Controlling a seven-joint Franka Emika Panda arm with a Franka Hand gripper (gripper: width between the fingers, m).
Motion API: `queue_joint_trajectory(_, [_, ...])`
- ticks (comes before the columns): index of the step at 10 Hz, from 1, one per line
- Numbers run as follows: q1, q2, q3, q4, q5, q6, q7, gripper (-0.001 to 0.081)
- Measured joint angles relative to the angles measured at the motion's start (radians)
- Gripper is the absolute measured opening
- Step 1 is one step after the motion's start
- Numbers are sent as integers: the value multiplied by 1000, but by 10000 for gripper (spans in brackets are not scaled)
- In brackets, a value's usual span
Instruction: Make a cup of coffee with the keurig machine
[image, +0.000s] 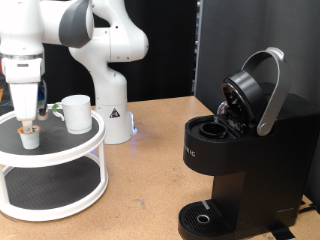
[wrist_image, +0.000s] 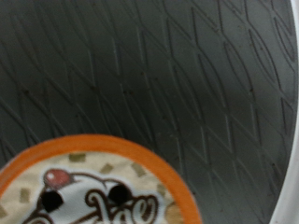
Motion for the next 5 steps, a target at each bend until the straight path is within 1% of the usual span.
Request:
queue_joint_trajectory(3, [0, 3, -25, -27, 0, 44, -29, 798])
queue_joint_trajectory(5, [0, 4, -31, -43, 3, 70, -31, 798])
